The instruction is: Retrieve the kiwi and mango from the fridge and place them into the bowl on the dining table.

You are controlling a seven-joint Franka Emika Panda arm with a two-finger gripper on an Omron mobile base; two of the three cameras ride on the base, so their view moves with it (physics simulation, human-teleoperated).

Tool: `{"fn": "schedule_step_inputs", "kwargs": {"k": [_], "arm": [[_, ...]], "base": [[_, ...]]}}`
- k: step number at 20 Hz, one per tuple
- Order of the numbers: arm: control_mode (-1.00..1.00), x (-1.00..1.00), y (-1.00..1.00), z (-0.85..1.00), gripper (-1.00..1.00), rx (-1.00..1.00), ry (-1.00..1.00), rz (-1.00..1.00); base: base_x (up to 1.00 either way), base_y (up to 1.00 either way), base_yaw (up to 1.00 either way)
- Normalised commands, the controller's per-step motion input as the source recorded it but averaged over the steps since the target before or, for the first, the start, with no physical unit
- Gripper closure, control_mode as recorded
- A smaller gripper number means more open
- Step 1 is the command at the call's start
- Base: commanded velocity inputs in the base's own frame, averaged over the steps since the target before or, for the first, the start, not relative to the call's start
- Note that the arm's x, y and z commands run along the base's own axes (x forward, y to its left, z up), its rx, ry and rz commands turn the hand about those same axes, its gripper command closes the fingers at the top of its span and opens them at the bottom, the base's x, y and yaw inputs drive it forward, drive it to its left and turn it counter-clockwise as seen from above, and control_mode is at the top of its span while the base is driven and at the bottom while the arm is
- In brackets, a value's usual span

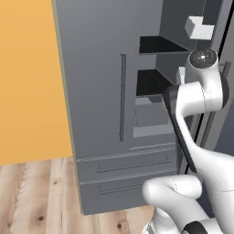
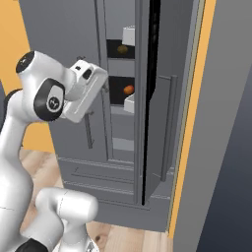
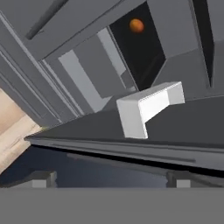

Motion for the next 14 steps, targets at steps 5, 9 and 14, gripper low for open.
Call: {"fn": "schedule_step_inputs", "kwargs": {"k": [5,9,14], "arm": [[-1.0,0.54,-0.12,0.0,-1.0,-0.24,0.0,-0.01],[-1.0,0.49,-0.22,0.06,-1.0,-0.17,0.01,-0.01],[-1.0,0.56,-0.4,0.1,-1.0,-0.07,0.05,-0.02]], "base": [[0.0,0.0,0.0],[0.0,0.0,0.0],[0.0,0.0,0.0]]}}
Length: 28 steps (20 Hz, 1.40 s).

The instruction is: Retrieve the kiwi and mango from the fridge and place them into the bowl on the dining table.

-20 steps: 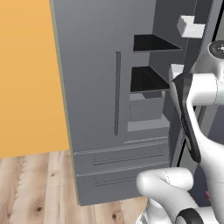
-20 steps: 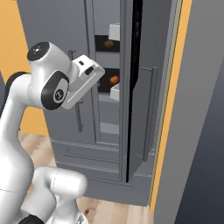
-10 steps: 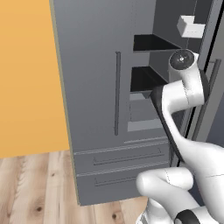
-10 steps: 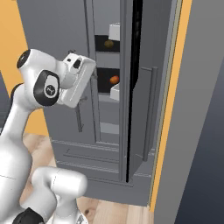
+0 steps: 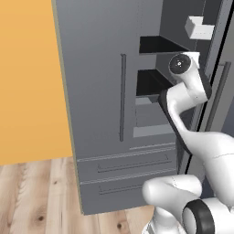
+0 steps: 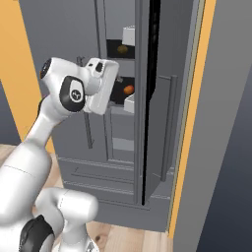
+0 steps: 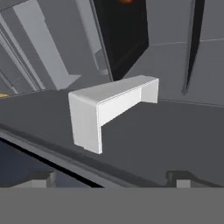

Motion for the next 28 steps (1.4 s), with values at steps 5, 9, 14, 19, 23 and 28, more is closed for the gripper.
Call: {"fn": "schedule_step_inputs", "kwargs": {"k": [5,9,14,19,23,28], "arm": [[-1.0,0.72,-0.4,0.06,-1.0,-0.02,0.08,0.0],[-1.0,0.89,-0.3,0.0,-1.0,-0.02,0.06,0.0],[-1.0,0.44,-0.36,0.0,-1.0,-0.06,0.02,-0.01],[-1.0,-0.27,-0.89,0.0,-1.0,-0.05,0.0,-0.13],[-1.0,-0.85,-1.0,0.0,-1.0,0.0,0.01,-0.21],[-1.0,-1.0,-0.83,0.04,-1.0,0.0,-0.1,-0.13]], "base": [[0.0,0.0,0.0],[0.0,0.0,0.0],[0.0,0.0,0.0],[0.0,0.0,0.0],[0.0,0.0,0.0],[0.0,0.0,0.0]]}}
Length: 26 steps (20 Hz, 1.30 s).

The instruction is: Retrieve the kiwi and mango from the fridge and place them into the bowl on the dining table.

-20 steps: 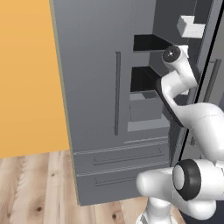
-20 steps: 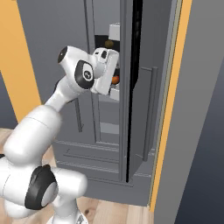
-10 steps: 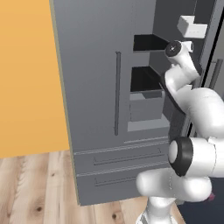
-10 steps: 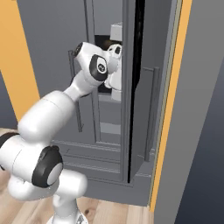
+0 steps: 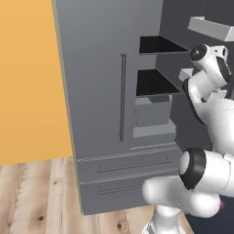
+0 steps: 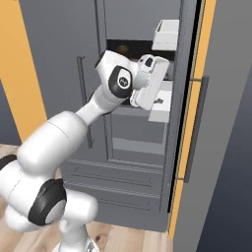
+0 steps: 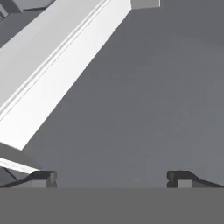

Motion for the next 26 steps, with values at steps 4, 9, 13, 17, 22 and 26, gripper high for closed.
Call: {"fn": "schedule_step_inputs", "kwargs": {"k": [4,9,13,17,22,26], "arm": [[-1.0,-0.96,0.18,0.59,-1.0,-0.01,-0.3,0.0],[-1.0,-0.67,0.82,0.6,-1.0,0.03,-0.38,0.0],[-1.0,-0.46,1.0,-0.1,-1.0,0.24,-0.32,-0.03],[-1.0,-0.24,1.0,-0.44,-1.0,0.42,-0.35,-0.04],[-1.0,-0.07,0.94,-0.32,-1.0,0.52,-0.42,-0.06],[-1.0,-0.01,0.7,-0.31,-1.0,0.59,-0.37,-0.01]], "base": [[0.0,0.0,0.0],[0.0,0.0,0.0],[0.0,0.0,0.0],[0.0,0.0,0.0],[0.0,0.0,0.0],[0.0,0.0,0.0]]}}
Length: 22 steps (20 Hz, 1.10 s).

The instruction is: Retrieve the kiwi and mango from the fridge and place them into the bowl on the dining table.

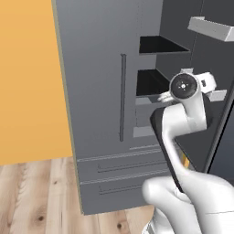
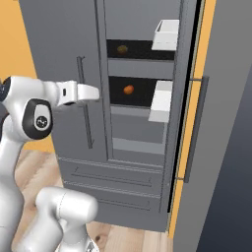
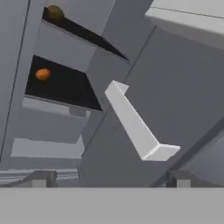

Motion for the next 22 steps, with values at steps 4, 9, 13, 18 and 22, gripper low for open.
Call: {"fn": "schedule_step_inputs", "kwargs": {"k": [4,9,13,18,22], "arm": [[-1.0,0.0,0.44,-0.19,-1.0,0.64,-0.22,0.05],[-1.0,0.0,0.27,0.0,-1.0,0.43,-0.01,0.25],[-1.0,0.01,0.51,0.0,-1.0,0.24,0.0,0.34],[-1.0,0.16,0.63,0.0,-1.0,0.05,0.02,0.21],[-1.0,0.39,0.12,0.0,-1.0,0.0,0.17,0.0]], "base": [[0.0,0.0,0.0],[0.0,0.0,0.0],[0.0,0.0,0.0],[0.0,0.0,0.0],[0.0,0.0,0.0]]}}
